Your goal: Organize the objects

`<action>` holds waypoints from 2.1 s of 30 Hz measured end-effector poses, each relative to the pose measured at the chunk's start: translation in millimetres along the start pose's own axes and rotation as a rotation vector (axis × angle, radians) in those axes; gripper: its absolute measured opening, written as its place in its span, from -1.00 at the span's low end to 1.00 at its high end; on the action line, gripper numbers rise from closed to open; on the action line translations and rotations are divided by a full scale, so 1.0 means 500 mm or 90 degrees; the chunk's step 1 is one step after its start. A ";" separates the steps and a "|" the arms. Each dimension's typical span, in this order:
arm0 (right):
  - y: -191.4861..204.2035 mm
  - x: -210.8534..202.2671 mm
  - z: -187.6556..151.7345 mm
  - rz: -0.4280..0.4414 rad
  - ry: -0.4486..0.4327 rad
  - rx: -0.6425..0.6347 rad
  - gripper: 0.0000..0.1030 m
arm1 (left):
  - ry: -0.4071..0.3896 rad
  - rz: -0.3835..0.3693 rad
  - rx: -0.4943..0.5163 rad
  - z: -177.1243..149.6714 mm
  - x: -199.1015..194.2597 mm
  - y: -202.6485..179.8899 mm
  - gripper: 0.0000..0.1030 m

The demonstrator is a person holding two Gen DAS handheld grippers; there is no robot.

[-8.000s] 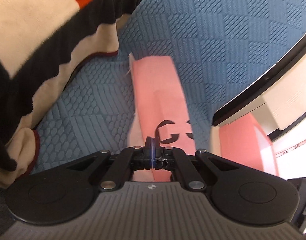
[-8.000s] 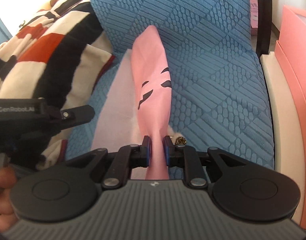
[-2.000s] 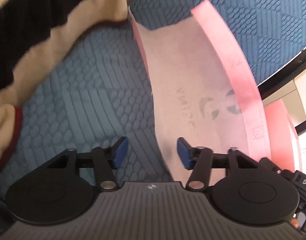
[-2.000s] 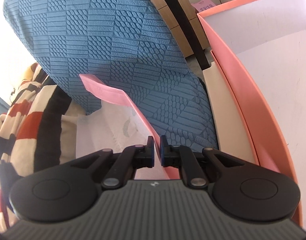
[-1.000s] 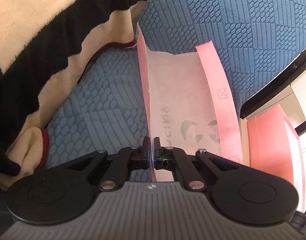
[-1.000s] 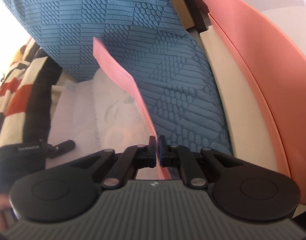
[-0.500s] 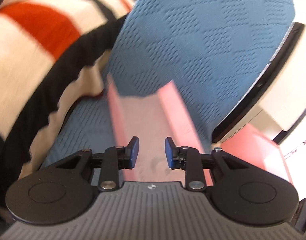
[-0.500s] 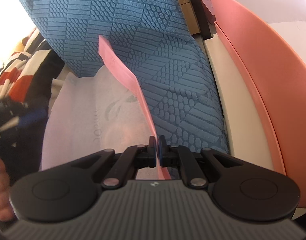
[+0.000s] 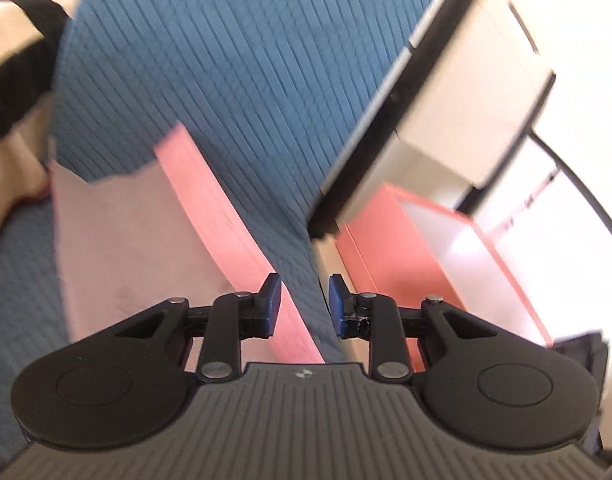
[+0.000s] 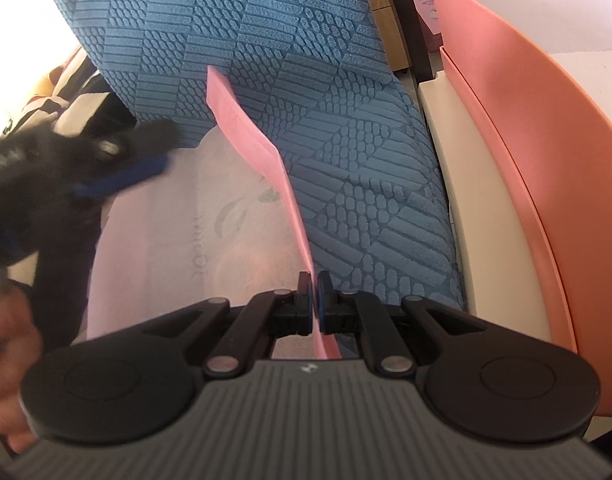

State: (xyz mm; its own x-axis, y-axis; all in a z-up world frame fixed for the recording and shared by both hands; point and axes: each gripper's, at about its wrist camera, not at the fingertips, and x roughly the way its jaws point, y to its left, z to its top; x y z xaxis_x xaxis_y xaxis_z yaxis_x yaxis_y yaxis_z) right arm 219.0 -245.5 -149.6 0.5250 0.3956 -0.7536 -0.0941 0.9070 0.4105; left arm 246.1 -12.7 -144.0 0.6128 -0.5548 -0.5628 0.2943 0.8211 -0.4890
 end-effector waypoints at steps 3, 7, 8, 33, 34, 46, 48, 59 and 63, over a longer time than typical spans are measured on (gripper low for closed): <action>-0.002 -0.001 0.003 -0.002 0.000 0.002 -0.89 | 0.053 0.018 -0.017 -0.021 0.046 0.013 -0.42; -0.005 -0.004 0.006 -0.004 -0.003 0.000 -0.89 | 0.124 0.102 -0.041 -0.045 0.090 0.042 -0.48; -0.005 -0.004 0.007 -0.006 -0.004 -0.001 -0.89 | 0.131 0.120 -0.049 -0.050 0.094 0.051 -0.48; 0.059 -0.001 -0.016 -0.026 -0.005 -0.137 -0.89 | 0.119 -0.062 -0.178 -0.069 0.144 0.057 -0.26; 0.059 -0.001 -0.015 -0.026 -0.004 -0.135 -0.89 | 0.118 -0.055 -0.174 -0.068 0.144 0.054 -0.44; 0.060 -0.021 -0.005 0.048 0.003 -0.123 -0.81 | 0.113 -0.021 -0.224 -0.075 0.121 0.089 -0.88; 0.064 -0.023 -0.007 0.065 0.007 -0.123 -0.81 | 0.118 -0.009 -0.234 -0.076 0.117 0.097 -0.89; 0.066 0.021 -0.008 0.072 0.030 -0.117 -0.81 | 0.156 0.017 -0.270 -0.076 0.113 0.134 -0.89; 0.064 0.042 -0.007 0.078 0.043 -0.107 -0.83 | 0.162 0.032 -0.263 -0.071 0.120 0.132 -0.87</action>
State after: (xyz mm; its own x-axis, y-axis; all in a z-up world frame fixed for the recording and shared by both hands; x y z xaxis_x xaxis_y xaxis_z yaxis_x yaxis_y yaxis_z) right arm 224.1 -207.7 -154.2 0.4443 0.5076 -0.7382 -0.2964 0.8609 0.4135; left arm 276.2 3.6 -234.0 0.4046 -0.5729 -0.7128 -0.0783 0.7549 -0.6511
